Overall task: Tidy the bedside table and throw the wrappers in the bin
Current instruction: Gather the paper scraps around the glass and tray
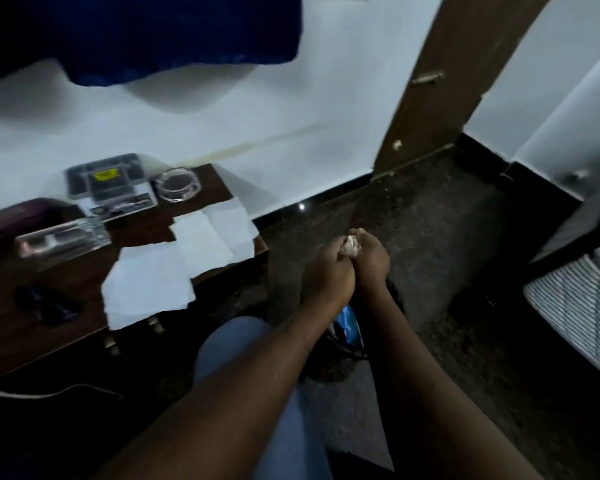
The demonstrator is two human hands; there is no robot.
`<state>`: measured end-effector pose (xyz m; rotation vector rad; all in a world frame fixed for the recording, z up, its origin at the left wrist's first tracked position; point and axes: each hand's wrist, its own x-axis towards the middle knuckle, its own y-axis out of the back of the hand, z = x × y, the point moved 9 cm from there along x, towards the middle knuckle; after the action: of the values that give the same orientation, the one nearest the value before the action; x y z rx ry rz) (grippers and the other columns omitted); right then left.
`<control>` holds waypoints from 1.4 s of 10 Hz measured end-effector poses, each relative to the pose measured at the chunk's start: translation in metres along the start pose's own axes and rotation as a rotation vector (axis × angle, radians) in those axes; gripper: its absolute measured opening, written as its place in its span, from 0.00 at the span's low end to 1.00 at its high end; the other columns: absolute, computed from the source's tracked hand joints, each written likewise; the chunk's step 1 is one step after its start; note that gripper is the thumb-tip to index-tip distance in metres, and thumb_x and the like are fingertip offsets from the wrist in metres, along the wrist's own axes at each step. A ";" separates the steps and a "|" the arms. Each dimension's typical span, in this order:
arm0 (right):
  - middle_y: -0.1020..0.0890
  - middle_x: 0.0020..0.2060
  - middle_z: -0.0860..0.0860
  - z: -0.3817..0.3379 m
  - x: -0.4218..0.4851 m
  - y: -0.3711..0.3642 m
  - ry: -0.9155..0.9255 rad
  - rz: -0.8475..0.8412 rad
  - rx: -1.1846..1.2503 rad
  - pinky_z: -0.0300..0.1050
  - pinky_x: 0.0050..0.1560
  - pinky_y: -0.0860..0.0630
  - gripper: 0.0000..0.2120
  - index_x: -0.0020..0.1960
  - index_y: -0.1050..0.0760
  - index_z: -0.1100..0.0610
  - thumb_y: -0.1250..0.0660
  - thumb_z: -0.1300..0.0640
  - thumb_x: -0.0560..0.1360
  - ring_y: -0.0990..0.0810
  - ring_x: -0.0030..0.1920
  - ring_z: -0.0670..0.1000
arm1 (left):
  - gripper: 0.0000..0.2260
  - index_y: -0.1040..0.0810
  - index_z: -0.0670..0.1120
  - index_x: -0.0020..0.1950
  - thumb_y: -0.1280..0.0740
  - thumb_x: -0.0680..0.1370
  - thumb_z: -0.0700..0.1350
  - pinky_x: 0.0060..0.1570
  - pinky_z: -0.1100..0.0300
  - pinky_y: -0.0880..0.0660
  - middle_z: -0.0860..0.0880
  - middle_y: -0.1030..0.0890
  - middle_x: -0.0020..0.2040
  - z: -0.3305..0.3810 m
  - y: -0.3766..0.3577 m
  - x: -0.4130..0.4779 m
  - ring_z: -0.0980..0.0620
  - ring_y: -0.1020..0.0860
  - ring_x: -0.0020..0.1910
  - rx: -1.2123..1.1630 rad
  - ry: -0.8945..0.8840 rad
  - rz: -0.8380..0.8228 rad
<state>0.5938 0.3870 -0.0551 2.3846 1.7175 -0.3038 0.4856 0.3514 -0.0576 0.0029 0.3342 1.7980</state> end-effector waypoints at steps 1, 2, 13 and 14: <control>0.16 0.47 0.55 0.029 0.019 0.018 -0.109 -0.009 0.130 0.42 0.44 0.23 0.11 0.51 0.18 0.58 0.40 0.63 0.82 0.18 0.47 0.52 | 0.09 0.18 0.43 0.56 0.35 0.81 0.33 0.50 0.65 0.26 0.38 0.16 0.56 -0.010 -0.012 0.022 0.41 0.18 0.55 0.142 -0.070 0.008; 0.16 0.50 0.58 0.047 0.029 0.033 -0.115 0.044 0.080 0.45 0.47 0.22 0.12 0.56 0.19 0.60 0.41 0.63 0.82 0.18 0.49 0.54 | 0.11 0.17 0.48 0.58 0.32 0.78 0.38 0.54 0.59 0.25 0.47 0.15 0.54 -0.025 -0.031 0.032 0.46 0.18 0.55 0.376 -0.041 -0.105; 0.20 0.65 0.63 0.186 0.046 0.017 -0.214 -0.427 -1.108 0.49 0.59 0.26 0.19 0.71 0.25 0.61 0.36 0.61 0.80 0.21 0.65 0.64 | 0.23 0.26 0.40 0.74 0.47 0.87 0.53 0.68 0.53 0.32 0.39 0.26 0.74 -0.099 -0.051 0.064 0.41 0.27 0.71 0.901 0.169 -0.616; 0.18 0.62 0.63 0.157 0.045 0.021 -0.127 -0.317 -1.093 0.51 0.60 0.25 0.18 0.68 0.23 0.62 0.36 0.62 0.78 0.20 0.64 0.64 | 0.27 0.27 0.41 0.76 0.50 0.87 0.58 0.69 0.52 0.33 0.39 0.28 0.75 -0.084 -0.047 0.058 0.41 0.28 0.73 0.816 0.178 -0.613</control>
<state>0.6190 0.3789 -0.2173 1.2844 1.5729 0.3624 0.5006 0.3975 -0.1584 0.2862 1.0548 0.9664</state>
